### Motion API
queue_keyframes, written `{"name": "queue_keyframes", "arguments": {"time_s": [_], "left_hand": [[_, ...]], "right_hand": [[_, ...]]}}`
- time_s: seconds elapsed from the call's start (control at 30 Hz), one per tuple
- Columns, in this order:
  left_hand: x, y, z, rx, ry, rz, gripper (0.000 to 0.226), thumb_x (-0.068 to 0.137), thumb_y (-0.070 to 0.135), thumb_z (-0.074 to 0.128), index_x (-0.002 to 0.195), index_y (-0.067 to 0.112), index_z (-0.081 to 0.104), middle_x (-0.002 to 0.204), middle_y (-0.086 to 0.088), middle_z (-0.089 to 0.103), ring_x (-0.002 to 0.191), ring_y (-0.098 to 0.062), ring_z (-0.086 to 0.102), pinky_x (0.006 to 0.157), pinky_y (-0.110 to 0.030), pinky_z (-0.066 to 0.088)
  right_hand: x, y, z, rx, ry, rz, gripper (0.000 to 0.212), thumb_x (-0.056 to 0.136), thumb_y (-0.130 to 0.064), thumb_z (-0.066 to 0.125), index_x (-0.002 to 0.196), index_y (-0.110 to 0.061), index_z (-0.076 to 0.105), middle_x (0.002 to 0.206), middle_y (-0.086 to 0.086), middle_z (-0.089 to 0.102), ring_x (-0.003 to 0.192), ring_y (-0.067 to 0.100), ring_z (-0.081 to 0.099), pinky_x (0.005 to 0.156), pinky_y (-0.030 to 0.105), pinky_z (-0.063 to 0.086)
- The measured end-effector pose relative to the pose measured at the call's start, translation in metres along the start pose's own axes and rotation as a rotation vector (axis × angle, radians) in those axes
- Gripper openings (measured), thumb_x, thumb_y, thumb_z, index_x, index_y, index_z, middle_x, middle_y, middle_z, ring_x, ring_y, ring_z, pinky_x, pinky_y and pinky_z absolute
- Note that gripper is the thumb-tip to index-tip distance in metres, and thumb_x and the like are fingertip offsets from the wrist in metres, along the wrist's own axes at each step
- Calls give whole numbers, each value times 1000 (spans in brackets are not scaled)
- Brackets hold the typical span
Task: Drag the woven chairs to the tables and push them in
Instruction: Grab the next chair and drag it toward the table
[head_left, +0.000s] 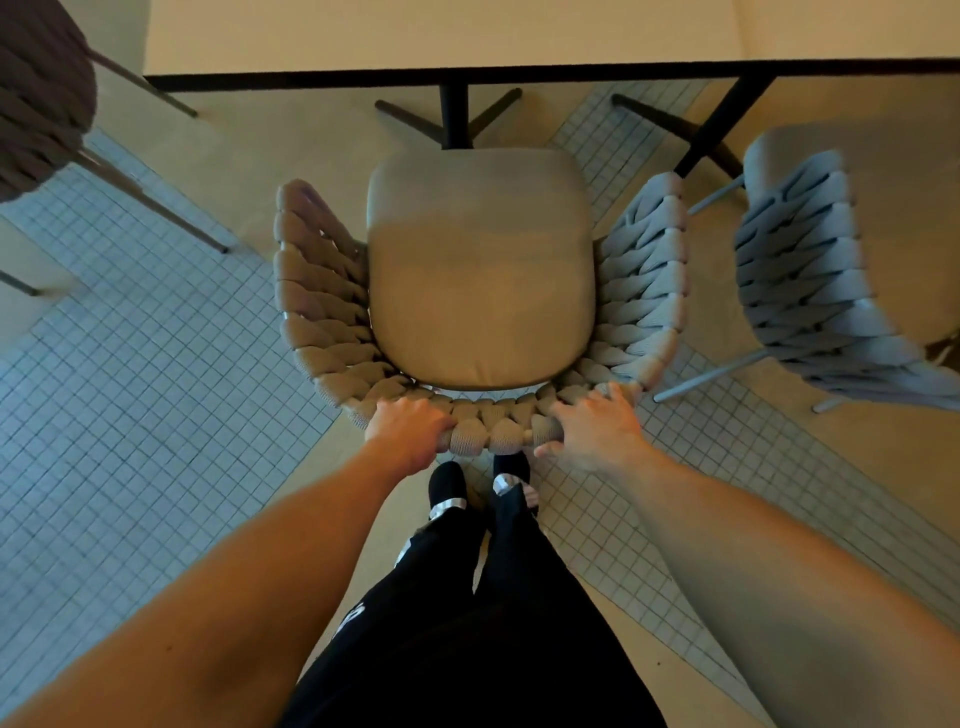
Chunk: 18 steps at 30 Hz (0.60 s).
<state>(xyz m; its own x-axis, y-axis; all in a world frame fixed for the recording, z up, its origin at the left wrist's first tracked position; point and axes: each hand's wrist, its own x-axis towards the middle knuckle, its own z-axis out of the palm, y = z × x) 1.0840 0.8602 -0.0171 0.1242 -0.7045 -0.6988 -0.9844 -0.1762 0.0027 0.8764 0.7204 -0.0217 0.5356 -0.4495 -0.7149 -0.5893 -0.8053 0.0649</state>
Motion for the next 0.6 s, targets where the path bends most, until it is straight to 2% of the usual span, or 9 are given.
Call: {"name": "queue_keyframes", "arguments": {"time_s": [0.2,0.33,0.5,0.6], "left_hand": [[9,1,-7,-2,-3,-13,29,94,24,55,120,37,58,108,2,65,107,-26,62,84,-41,47],[10,2,-9,-3,-13,-13,35,94,29,59,127,39,56,110,3,66,106,-24,63,84,-41,50],[11,-9,-17,-129,-103,-15,58,88,51,69,142,37,50,126,2,64,116,-23,61,93,-40,53],[3,-17,-21,-228,-120,-69,64,91,52,64,148,34,43,136,-2,59,122,-25,58,94,-41,53]], "right_hand": [[8,15,-3,-39,24,-41,74,84,-86,40,129,-30,55,116,5,68,115,29,58,99,49,32],[7,17,-3,2,7,-47,76,83,-85,43,131,-27,55,123,7,66,123,31,54,108,52,28],[5,16,-13,98,-32,-43,70,85,-77,54,130,-23,55,133,7,61,131,33,46,111,53,26],[4,14,-24,138,-34,-69,68,86,-74,56,129,-21,55,132,6,61,131,32,46,110,52,31]]}}
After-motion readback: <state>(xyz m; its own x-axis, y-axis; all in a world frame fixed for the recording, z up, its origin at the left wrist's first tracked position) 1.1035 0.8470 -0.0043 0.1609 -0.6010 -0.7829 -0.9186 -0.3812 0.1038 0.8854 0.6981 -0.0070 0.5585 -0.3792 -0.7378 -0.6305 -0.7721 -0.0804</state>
